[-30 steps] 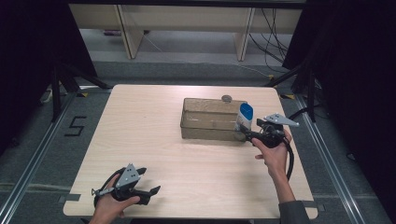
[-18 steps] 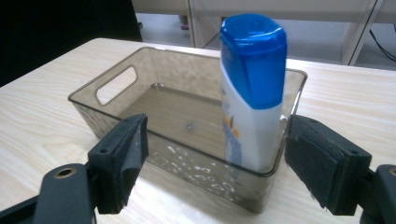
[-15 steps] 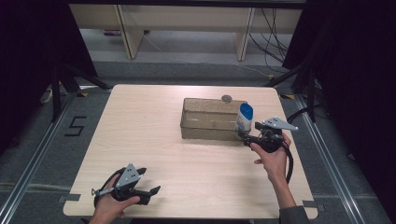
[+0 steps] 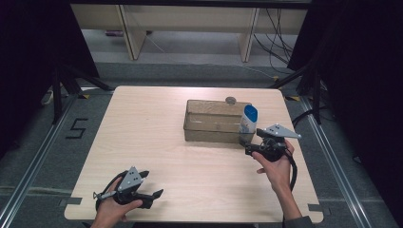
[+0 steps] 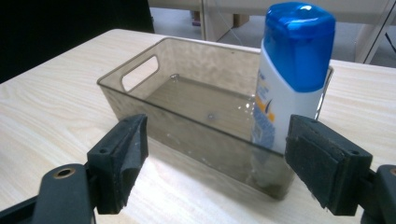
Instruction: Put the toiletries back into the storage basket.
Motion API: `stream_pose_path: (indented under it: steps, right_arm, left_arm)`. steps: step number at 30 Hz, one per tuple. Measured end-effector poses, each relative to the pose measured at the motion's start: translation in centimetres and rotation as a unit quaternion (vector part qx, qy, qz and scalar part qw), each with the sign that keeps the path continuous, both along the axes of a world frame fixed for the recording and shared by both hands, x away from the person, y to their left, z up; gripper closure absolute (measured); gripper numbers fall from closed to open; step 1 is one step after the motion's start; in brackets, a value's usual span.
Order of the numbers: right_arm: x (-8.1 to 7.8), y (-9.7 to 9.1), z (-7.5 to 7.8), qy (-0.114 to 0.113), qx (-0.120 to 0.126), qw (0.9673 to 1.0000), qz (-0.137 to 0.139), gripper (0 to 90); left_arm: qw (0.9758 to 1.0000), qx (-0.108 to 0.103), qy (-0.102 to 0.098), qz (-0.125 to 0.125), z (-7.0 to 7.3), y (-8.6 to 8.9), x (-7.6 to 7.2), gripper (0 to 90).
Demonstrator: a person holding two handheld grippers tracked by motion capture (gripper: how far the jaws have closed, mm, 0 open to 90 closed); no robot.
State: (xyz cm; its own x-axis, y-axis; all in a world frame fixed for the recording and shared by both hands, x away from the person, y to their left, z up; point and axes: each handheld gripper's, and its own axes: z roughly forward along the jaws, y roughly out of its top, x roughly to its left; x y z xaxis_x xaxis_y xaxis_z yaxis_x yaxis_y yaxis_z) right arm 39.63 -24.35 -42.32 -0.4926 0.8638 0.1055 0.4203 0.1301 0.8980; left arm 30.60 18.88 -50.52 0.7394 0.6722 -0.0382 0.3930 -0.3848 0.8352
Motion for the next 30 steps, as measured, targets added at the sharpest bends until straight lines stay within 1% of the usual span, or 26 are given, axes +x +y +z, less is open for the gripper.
stream_pose_path:
  steps: [1,2,4,5,6,7,8,10,11,12,13,14,15,16,17,18,19,20,21,22,23,24,26,27,29,30]
  right_arm:
    - [-0.2,0.2,-0.1,0.008,0.006,0.9999,-0.002,22.5]
    - [-0.2,0.1,-0.1,0.009,0.001,1.0,0.004,22.6]
    - [-0.4,0.1,-0.4,0.007,0.0,0.9999,0.007,22.5]
    - [-0.5,0.2,-0.4,0.002,0.0,1.0,0.004,22.5]
    - [-0.6,0.1,-0.4,0.008,-0.007,0.9999,0.007,22.5]
    - [-0.7,0.2,-0.5,0.016,0.003,0.9998,0.007,22.3]
    - [-0.7,0.1,-0.5,0.009,-0.002,0.9999,0.009,22.1]
    - [-0.8,0.0,-0.6,0.012,0.004,0.9999,0.01,21.6]
    - [-0.8,-0.1,-0.6,0.009,0.003,0.9999,0.011,21.4]
    - [-1.0,0.0,-0.7,0.015,0.01,0.9998,0.008,21.2]
    - [-0.9,-0.1,-0.7,0.009,0.002,0.9999,0.013,21.0]
    - [-0.9,-0.2,-0.8,0.001,-0.002,0.9999,0.012,20.9]
    - [-0.9,-0.2,-0.8,0.006,0.0,0.9999,0.015,20.8]
    - [-1.1,0.0,-0.8,0.018,0.013,0.9997,0.012,20.7]
    - [-1.1,-0.2,-0.9,0.014,0.007,0.9998,0.015,20.5]
    - [-1.1,-0.3,-0.9,0.007,0.0,0.9999,0.012,20.4]
    - [-1.2,-0.2,-1.0,0.021,0.014,0.9996,0.012,20.3]
    - [-1.2,-0.3,-1.0,0.015,0.01,0.9997,0.015,20.2]
    - [-1.3,-0.3,-1.1,0.016,0.012,0.9997,0.014,20.0]
    - [-1.3,-0.4,-1.1,0.018,0.015,0.9996,0.014,20.0]
    - [-1.4,-0.5,-1.2,0.014,0.005,0.9998,0.015,20.0]
    - [-1.6,-0.3,-1.2,0.026,0.018,0.9995,0.01,19.9]
    - [-1.5,-0.6,-1.3,0.009,0.004,0.9998,0.017,19.8]
    - [-1.7,-0.4,-1.3,0.022,0.016,0.9995,0.014,19.6]
    - [-1.7,-0.6,-1.4,0.007,0.011,0.9998,0.013,19.4]
    - [-1.8,-0.7,-1.3,0.015,0.015,0.9996,0.016,19.2]
  left_arm:
    - [1.0,0.001,0.0,-0.001,0.0,0.0,0.0,15.2]
    - [1.0,0.001,0.0,-0.001,0.0,0.0,0.0,15.2]
    - [1.0,0.0,0.0,-0.001,0.0,0.0,0.0,15.2]
    - [1.0,0.001,0.0,-0.001,0.0,0.0,0.0,15.2]
    - [1.0,0.0,0.0,-0.001,0.0,0.0,0.0,15.2]
    - [1.0,0.001,0.0,-0.001,0.0,0.0,0.0,15.2]
    - [1.0,0.001,0.0,-0.002,0.0,0.0,0.0,15.2]
    - [1.0,0.001,0.0,-0.002,0.0,0.0,0.0,15.2]
    - [1.0,0.001,-0.001,-0.002,0.0,0.0,0.0,15.2]
    - [1.0,0.001,0.0,-0.002,0.0,0.0,0.0,15.2]
    - [1.0,0.001,0.0,-0.001,0.0,0.0,0.0,15.2]
    - [1.0,0.008,0.0,-0.004,0.0,0.1,0.0,15.2]
    - [0.9999,0.011,0.0,-0.004,0.0,0.1,0.1,15.2]
    - [0.9999,0.016,-0.002,-0.005,0.1,0.2,0.1,15.2]
    - [1.0,0.0,0.0,0.0,0.0,0.0,0.0,15.2]
    - [1.0,0.001,0.0,-0.002,0.0,0.0,0.0,15.2]
    - [1.0,0.001,0.0,-0.002,0.0,0.0,0.0,15.2]
    - [1.0,0.0,0.0,0.0,0.0,0.0,0.0,15.2]
    - [0.9999,0.01,-0.001,-0.004,0.0,0.1,0.1,15.2]
    - [0.9999,0.013,-0.002,-0.005,0.1,0.2,0.1,15.2]
    - [1.0,0.0,0.0,0.0,0.0,0.0,0.0,15.2]
    - [1.0,0.0,0.0,-0.001,0.0,0.0,0.0,15.2]
    - [0.9999,0.011,-0.001,-0.005,0.0,0.1,0.1,15.2]
    - [1.0,0.0,0.0,0.0,0.0,0.0,0.0,15.2]
    - [1.0,0.001,0.0,-0.001,0.0,0.0,0.0,15.2]
    - [1.0,0.008,0.0,-0.004,0.0,0.1,0.0,15.2]
